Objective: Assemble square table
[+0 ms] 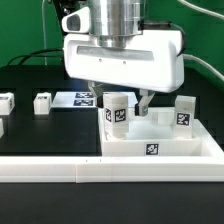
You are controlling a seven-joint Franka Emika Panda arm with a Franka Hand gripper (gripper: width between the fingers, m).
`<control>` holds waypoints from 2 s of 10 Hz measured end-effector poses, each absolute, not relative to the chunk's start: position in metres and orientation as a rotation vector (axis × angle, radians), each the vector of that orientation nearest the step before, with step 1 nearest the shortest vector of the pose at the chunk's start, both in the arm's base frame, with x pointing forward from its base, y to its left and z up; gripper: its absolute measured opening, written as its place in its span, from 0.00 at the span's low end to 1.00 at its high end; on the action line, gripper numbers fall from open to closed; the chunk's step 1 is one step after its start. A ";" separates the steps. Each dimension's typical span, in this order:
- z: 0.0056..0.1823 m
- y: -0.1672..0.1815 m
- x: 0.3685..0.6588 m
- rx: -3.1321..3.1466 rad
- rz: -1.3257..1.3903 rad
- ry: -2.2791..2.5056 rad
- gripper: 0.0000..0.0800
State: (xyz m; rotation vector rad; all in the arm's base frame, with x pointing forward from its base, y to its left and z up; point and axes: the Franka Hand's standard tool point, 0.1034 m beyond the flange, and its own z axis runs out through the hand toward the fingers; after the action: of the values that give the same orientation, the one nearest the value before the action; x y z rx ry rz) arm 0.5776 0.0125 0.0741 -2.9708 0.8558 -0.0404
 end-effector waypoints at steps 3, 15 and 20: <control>0.074 0.012 0.577 -3.040 -0.046 0.581 0.81; 0.074 0.006 0.576 -3.102 -0.078 -0.481 0.64; 0.074 0.006 0.576 -3.110 -0.078 -0.415 0.36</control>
Offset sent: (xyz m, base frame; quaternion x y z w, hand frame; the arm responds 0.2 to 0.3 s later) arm 0.0000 0.0000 0.0000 0.0000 0.0000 -0.1296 0.9916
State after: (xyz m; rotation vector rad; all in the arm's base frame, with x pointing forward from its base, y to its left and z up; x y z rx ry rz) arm 0.5756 0.0060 0.0736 -3.1098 -0.4146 -0.0782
